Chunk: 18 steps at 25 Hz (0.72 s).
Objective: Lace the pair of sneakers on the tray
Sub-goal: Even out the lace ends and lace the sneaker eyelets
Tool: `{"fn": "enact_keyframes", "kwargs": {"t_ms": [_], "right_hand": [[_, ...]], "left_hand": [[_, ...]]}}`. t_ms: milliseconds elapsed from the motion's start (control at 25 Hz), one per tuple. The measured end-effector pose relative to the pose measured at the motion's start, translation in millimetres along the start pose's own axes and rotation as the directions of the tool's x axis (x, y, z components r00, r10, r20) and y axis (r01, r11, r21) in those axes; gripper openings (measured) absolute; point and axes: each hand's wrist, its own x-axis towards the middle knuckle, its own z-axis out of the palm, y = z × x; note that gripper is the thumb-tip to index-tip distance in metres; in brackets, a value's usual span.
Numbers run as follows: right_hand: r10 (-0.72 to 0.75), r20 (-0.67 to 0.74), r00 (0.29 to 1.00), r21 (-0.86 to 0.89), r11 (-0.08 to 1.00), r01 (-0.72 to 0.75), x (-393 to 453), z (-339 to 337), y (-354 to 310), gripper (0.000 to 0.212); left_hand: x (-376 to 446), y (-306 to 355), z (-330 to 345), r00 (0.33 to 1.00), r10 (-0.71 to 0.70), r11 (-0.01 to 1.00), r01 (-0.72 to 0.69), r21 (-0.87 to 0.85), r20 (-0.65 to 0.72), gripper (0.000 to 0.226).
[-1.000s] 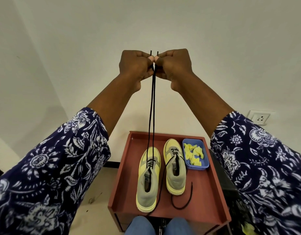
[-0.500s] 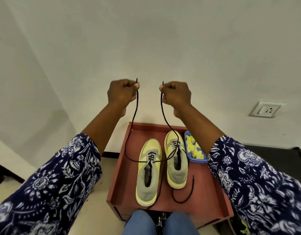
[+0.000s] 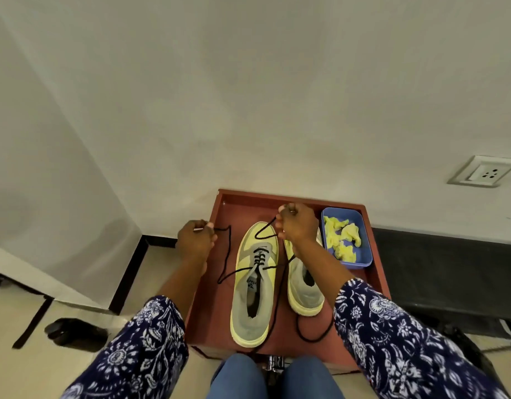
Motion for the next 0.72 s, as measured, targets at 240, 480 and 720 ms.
{"fn": "enact_keyframes", "kwargs": {"t_ms": [240, 480, 720], "right_hand": [[0.077, -0.097, 0.992, -0.082, 0.993, -0.085, -20, 15, 60, 0.031], [0.209, -0.346, 0.915, -0.013, 0.974, -0.227, -60, 25, 92, 0.035], [0.338, -0.194, 0.921, 0.019, 0.94, -0.341, -45, 37, 97, 0.045]], "left_hand": [[-13, -52, 9, 0.969, -0.219, 0.966, 0.232, 0.119, -0.112, 0.018], [-33, -87, 30, 0.904, -0.416, 0.87, 0.426, 0.249, -0.094, 0.068], [-37, -75, 43, 0.921, -0.383, 0.902, 0.389, 0.188, -0.064, 0.04]]}}
